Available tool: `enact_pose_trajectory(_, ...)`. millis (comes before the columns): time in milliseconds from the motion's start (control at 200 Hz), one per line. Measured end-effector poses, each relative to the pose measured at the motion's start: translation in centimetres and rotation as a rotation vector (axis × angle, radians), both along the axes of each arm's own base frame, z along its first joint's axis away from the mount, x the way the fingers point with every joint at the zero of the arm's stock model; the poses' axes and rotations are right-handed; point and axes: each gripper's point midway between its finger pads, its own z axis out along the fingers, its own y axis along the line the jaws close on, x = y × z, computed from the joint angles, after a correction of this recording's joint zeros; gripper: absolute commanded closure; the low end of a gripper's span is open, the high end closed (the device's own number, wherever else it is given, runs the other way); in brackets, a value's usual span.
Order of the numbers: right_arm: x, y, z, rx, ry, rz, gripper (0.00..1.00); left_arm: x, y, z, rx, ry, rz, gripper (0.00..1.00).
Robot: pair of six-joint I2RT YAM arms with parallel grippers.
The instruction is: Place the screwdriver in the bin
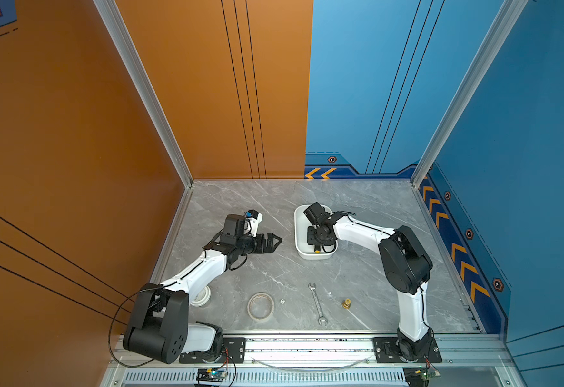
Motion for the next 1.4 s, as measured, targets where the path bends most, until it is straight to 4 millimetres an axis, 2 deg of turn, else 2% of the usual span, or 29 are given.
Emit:
enact_pose_trajectory(75,0.1,0.2,2.3,0.019,-0.042,0.023,0.47,-0.1,0.4,0.6,0.016,-0.025,0.007,0.02)
enact_pose_trajectory(180,0.1,0.1,6.7,0.049,-0.130,0.067,0.45,-0.2,1.3,1.1,0.048,-0.055,0.025,0.02)
enact_pose_trajectory(295,-0.4,-1.0,11.2,0.047,-0.238,0.111,0.44,-0.4,2.6,1.7,0.094,-0.098,0.050,0.02)
enact_pose_trajectory(366,-1.0,-2.1,13.0,0.027,-0.287,0.138,0.43,-0.7,3.4,2.1,0.128,-0.131,0.072,0.02)
enact_pose_trajectory(451,-1.8,-3.9,13.8,-0.017,-0.322,0.163,0.43,-0.9,4.7,2.6,0.172,-0.174,0.113,0.02)
enact_pose_trajectory(611,-2.8,-9.0,12.5,-0.128,-0.338,0.169,0.43,-1.6,7.1,2.6,0.260,-0.252,0.195,0.02)
enact_pose_trajectory(721,-3.2,-13.8,10.7,-0.174,-0.333,0.109,0.43,-2.1,8.6,1.8,0.318,-0.301,0.247,0.02)
enact_pose_trajectory(871,-3.2,-21.2,8.7,-0.177,-0.357,-0.057,0.42,-2.8,11.1,0.6,0.395,-0.351,0.337,0.02)
enact_pose_trajectory(926,-3.5,-23.1,8.2,-0.182,-0.382,-0.094,0.42,-3.0,11.9,0.6,0.413,-0.365,0.369,0.02)
enact_pose_trajectory(1222,-4.3,-26.7,5.4,-0.181,-0.589,-0.149,0.39,-2.4,15.3,1.0,0.467,-0.439,0.503,0.02)
enact_pose_trajectory(1397,-2.7,-27.5,5.4,-0.183,-0.668,-0.177,0.39,-2.2,15.9,-0.1,0.495,-0.477,0.509,0.02)
